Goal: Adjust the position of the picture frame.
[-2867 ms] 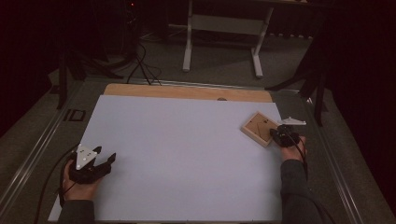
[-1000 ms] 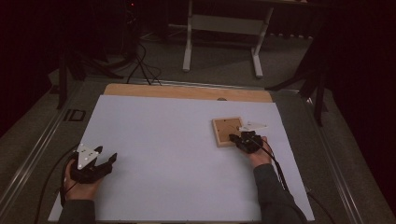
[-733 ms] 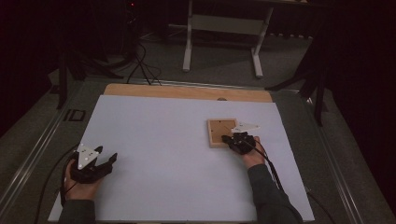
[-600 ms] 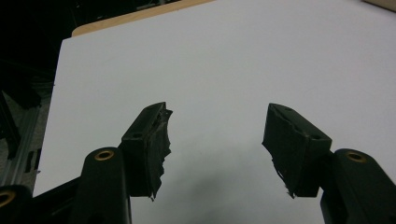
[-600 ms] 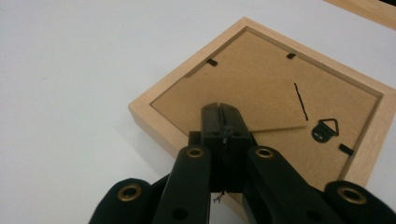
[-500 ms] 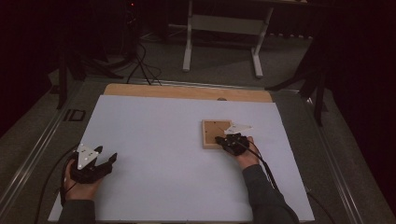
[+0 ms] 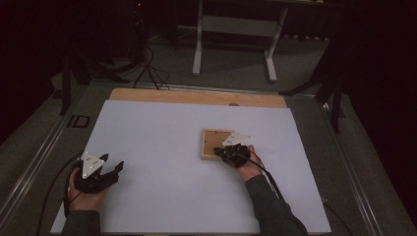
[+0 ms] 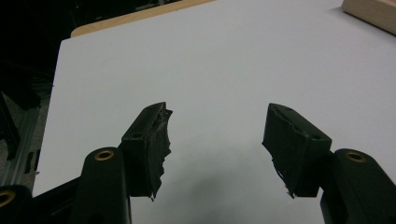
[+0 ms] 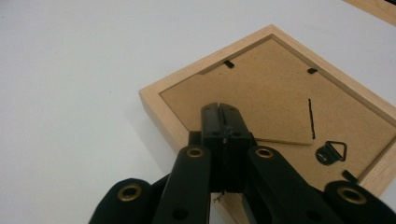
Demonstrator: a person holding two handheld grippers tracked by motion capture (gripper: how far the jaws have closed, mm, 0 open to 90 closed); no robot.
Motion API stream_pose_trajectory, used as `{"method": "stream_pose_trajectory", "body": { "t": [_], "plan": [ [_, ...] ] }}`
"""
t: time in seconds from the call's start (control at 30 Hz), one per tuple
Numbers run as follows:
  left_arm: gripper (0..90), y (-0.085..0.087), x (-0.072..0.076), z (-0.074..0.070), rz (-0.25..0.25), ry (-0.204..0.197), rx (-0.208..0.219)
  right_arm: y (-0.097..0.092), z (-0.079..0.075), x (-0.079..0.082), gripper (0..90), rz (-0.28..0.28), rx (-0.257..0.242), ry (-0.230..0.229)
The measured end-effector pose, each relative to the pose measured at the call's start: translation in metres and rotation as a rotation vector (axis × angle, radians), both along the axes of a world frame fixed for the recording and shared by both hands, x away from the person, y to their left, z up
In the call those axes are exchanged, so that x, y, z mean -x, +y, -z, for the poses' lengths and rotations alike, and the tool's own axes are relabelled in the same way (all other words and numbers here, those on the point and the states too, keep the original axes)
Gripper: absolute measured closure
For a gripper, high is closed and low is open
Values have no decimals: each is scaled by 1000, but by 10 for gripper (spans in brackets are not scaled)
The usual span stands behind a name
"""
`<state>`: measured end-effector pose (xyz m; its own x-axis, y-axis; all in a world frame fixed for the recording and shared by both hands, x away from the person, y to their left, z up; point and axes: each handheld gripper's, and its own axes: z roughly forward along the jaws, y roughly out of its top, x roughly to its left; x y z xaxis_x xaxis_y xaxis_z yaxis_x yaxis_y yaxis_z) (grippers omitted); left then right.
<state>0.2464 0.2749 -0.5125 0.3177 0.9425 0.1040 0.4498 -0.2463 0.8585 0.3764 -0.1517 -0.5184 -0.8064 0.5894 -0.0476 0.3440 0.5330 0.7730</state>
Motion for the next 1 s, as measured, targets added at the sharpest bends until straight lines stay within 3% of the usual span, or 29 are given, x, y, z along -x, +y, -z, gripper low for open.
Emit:
{"method": "stream_pose_trajectory", "body": {
  "t": [0.63, 0.83, 1.0],
  "plan": [
    [402, -8, -2, 1, 26, 8, -8, 39, 2, 15, 900, -101, -9, -5],
    [402, -20, -3, 0, 63, 10, 28, 46, 1, 20, 900, -133, -10, -4],
    [401, -38, -7, -1, 113, 17, 27, 51, 1, 25, 900, -163, -4, -6]
  ]
}}
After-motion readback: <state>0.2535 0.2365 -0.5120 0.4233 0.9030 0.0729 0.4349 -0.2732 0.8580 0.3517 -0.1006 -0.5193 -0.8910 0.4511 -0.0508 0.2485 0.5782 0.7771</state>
